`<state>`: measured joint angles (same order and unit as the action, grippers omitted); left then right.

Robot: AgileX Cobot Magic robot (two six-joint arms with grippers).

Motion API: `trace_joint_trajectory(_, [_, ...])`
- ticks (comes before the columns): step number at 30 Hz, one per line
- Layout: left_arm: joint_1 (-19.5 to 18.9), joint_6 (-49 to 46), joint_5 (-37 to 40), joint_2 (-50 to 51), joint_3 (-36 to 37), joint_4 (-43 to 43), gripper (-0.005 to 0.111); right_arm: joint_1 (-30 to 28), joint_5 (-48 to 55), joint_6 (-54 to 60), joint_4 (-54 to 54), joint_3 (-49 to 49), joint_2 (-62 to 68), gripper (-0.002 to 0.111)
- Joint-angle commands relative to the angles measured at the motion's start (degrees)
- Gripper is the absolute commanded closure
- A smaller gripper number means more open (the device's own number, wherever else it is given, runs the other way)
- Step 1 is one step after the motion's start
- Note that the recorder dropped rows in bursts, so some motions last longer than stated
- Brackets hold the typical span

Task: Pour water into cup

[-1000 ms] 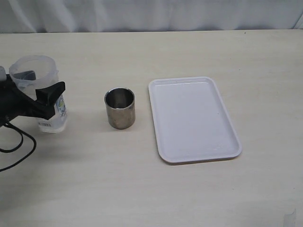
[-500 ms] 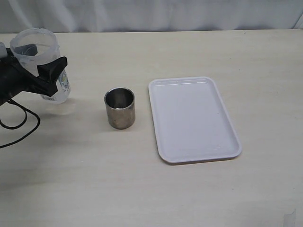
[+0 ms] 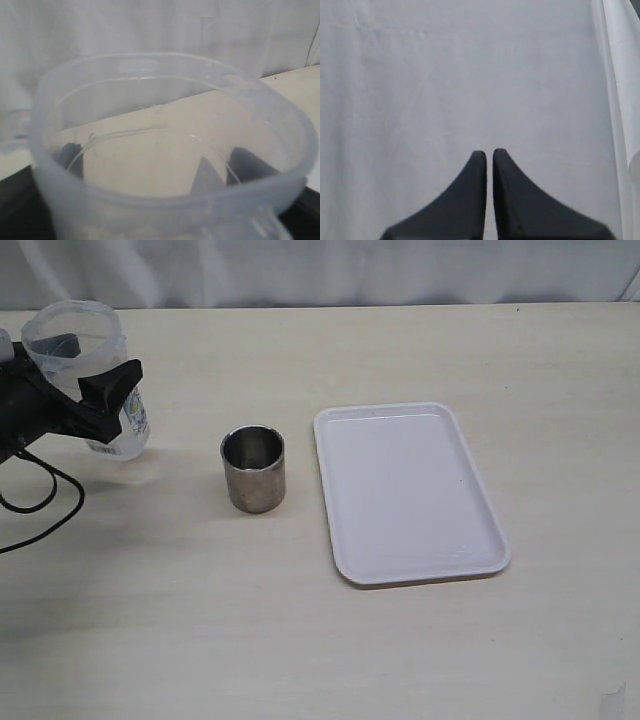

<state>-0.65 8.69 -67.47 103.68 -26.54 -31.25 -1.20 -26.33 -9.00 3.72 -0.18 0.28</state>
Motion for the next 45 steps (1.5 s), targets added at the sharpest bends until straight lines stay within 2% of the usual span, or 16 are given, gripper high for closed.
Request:
trace_joint_trajectory(1, [0.37, 0.44, -2.49, -0.19, -0.53, -0.85, 0.107, 0.17, -4.71, -1.39, 2.77, 0.18, 2.05, 0.083])
trace_joint_trajectory(3, [0.37, 0.59, -2.49, -0.19, -0.53, -1.56, 0.107, 0.17, -5.75, -1.39, 2.89, 0.18, 4.50, 0.059])
trace_joint_trajectory(6, [0.37, 0.59, -2.49, -0.19, -0.53, -2.18, 0.107, 0.17, -5.99, -2.08, 4.16, -0.68, 9.69, 0.013])
trace_joint_trajectory(7, [0.37, 0.59, -2.49, -0.19, -0.53, -2.18, 0.107, 0.17, -5.89, -4.00, 5.89, -1.49, 11.71, 0.002])
trace_joint_trajectory(8, [0.37, 0.59, -2.49, -0.19, -0.53, -2.18, 0.107, 0.17, -6.01, -5.70, 8.73, -2.28, 13.87, -0.001])
trace_joint_trajectory(11, [0.37, 0.59, -2.49, -0.19, -0.53, -2.34, 0.107, 0.17, -9.59, -13.76, 21.34, -4.29, 20.76, -0.001])
trace_joint_trajectory(15, [0.37, 0.59, -2.49, -0.19, -0.53, -2.34, 0.107, 0.17, -19.82, -22.10, 37.67, -6.84, 32.62, -0.001])
trace_joint_trajectory(21, [0.37, 0.59, -2.49, -0.19, -0.53, -2.34, 0.107, 0.17, -32.94, -21.95, 48.28, -10.32, 53.75, -0.001])
trace_joint_trajectory(26, [0.37, 0.59, -2.49, -0.19, -0.53, -2.40, 0.107, 3.17, -38.71, -15.72, 51.22, -14.94, 70.15, -0.001])
trace_joint_trajectory(33, [0.37, 0.59, -2.49, -0.19, -0.53, -2.54, 0.107, 13.85, -38.53, -8.82, 51.22, -26.26, 89.84, -0.001])
trace_joint_trajectory(39, [0.37, 0.59, -2.49, -0.19, -0.53, -2.53, 0.107, 19.55, -38.04, -8.56, 51.22, -36.15, 102.20, -0.001])
trace_joint_trajectory(45, [0.37, 0.59, -2.49, -0.19, -0.53, -2.53, 0.107, 22.61, -37.59, -8.21, 51.22, -42.77, 111.38, -0.001])
